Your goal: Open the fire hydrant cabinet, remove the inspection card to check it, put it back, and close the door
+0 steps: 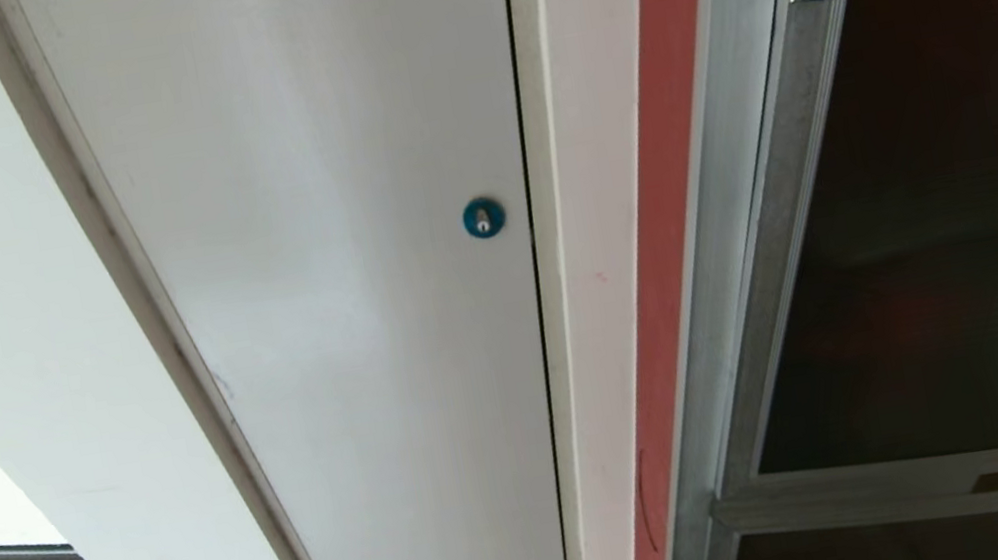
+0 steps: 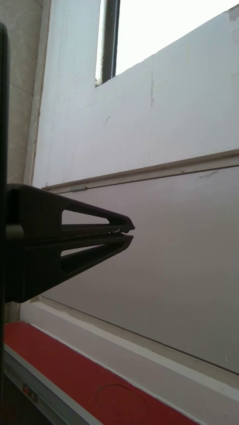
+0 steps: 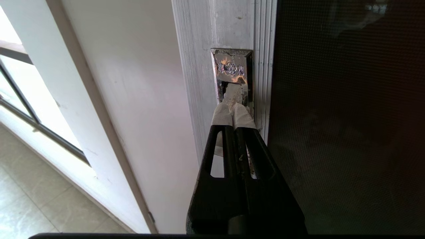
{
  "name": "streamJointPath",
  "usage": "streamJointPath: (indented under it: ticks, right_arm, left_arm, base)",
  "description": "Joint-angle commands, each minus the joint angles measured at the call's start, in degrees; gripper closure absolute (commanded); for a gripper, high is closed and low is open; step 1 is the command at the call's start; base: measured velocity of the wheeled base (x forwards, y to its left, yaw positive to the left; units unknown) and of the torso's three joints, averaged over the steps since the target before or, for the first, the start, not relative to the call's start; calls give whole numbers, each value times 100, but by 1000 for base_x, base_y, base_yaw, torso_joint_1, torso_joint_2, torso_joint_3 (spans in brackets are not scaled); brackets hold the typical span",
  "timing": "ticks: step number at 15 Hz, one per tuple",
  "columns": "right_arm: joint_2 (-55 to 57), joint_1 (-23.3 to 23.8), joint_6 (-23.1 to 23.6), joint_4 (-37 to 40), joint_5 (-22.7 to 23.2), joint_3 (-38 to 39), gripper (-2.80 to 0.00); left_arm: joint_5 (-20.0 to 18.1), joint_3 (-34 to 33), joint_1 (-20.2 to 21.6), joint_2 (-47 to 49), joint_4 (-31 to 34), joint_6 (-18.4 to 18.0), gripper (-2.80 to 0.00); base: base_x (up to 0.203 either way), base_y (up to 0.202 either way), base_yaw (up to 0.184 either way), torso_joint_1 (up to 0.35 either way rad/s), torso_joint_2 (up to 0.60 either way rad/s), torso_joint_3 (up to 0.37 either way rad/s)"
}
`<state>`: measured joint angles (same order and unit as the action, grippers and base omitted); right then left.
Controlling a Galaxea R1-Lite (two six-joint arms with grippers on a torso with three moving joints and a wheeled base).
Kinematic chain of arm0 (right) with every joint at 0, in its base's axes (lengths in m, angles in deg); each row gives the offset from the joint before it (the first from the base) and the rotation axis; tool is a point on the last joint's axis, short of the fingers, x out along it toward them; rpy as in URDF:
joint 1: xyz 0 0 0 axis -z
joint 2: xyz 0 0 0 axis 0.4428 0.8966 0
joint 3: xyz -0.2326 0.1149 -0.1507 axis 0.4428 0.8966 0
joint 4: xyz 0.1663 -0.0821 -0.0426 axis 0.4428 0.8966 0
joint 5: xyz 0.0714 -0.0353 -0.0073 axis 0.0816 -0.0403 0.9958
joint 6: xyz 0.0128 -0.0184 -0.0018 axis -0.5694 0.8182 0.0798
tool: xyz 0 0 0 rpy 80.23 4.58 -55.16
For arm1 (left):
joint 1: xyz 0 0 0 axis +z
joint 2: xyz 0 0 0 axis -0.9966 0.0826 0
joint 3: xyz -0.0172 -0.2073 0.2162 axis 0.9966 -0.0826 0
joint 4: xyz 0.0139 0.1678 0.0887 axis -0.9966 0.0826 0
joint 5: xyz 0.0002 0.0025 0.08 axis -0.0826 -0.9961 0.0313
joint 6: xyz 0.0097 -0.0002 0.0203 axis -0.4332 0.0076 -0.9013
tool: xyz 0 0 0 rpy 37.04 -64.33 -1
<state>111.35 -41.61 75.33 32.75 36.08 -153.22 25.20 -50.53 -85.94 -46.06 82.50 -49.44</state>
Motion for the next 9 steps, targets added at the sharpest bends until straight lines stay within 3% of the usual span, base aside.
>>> streamJointPath:
  ticks: [1,9]
  right_arm:
    - [36,3,13,25,8,38,0]
    - [314,32,93,25,-1,11,0]
  left_arm:
    - [-2,-79,-2,4,-3,1,0]
    - [6,-79,-2,4,-3,1,0]
  base:
    - [0,0,0,0,0,0]
    - [0,0,0,0,0,0]
